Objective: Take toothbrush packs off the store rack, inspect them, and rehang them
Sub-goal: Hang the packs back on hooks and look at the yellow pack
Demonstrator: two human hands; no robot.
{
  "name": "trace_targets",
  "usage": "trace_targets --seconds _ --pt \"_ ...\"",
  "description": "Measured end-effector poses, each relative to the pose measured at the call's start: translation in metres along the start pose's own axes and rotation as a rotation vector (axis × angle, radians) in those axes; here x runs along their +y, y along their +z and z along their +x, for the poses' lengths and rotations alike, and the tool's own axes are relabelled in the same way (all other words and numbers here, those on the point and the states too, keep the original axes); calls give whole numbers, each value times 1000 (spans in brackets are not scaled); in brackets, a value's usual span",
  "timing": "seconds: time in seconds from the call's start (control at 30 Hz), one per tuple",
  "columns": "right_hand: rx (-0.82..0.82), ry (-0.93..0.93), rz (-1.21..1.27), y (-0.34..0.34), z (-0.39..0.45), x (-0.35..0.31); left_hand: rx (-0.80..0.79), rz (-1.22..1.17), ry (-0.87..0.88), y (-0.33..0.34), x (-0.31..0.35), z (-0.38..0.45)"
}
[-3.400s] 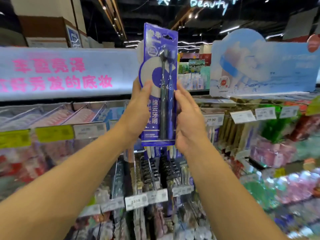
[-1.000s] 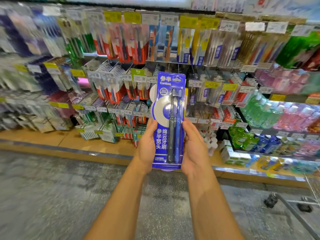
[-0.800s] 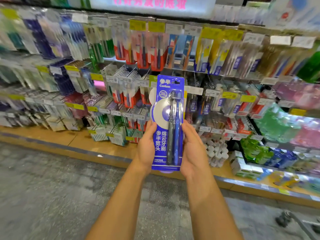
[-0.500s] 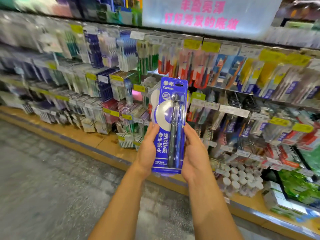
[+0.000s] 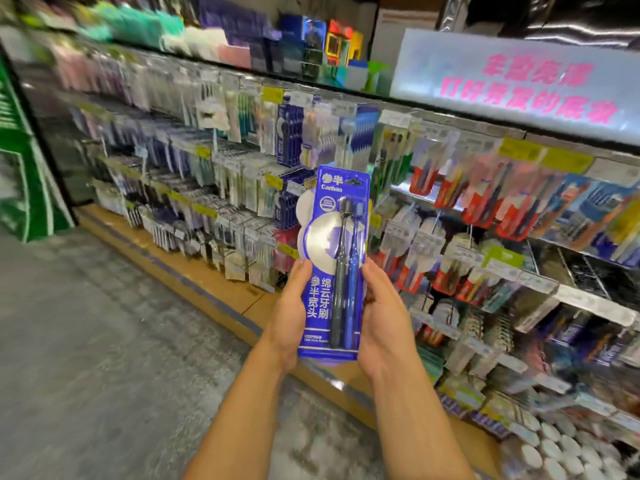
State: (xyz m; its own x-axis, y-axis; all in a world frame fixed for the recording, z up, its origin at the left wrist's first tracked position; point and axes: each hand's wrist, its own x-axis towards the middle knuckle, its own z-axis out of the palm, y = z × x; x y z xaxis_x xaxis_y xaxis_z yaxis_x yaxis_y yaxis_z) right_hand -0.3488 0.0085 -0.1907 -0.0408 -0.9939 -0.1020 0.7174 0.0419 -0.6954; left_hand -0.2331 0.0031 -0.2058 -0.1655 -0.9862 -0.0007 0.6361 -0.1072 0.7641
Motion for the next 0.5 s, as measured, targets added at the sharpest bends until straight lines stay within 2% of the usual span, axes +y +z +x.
trace_targets --seconds 0.17,0.5 --pt "9 49 -50 37 28 26 20 11 32 -29 32 12" --pt "-80 131 -75 93 100 71 137 96 120 -87 88 55"
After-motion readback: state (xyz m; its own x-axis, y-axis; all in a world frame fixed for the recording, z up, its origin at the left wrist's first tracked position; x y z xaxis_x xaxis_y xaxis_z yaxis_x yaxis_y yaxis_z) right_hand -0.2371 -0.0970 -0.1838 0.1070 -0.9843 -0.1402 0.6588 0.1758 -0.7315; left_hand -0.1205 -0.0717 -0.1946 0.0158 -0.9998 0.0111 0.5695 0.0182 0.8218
